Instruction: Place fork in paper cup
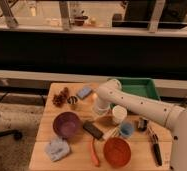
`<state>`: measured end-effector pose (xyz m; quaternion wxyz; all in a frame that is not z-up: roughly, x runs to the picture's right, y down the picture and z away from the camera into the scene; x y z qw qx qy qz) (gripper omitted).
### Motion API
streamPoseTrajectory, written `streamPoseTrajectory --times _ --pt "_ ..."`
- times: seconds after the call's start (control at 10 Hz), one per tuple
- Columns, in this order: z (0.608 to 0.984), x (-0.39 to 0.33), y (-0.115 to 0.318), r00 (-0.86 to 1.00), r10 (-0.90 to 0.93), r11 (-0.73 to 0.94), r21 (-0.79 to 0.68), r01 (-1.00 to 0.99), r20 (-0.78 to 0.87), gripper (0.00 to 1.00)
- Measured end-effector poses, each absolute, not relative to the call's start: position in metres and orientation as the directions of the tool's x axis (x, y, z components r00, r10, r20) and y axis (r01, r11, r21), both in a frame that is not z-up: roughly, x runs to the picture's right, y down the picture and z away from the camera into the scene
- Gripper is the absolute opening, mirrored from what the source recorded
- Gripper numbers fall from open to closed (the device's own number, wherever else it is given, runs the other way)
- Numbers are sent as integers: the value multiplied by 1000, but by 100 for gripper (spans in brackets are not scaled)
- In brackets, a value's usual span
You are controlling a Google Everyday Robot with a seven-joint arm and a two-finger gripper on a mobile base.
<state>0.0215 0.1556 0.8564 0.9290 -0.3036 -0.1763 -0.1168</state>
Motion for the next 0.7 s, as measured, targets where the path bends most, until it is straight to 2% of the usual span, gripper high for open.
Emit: streamPoseTrajectory --times 0.7 --pt "829 17 141 898 -85 808 -497 316 432 0"
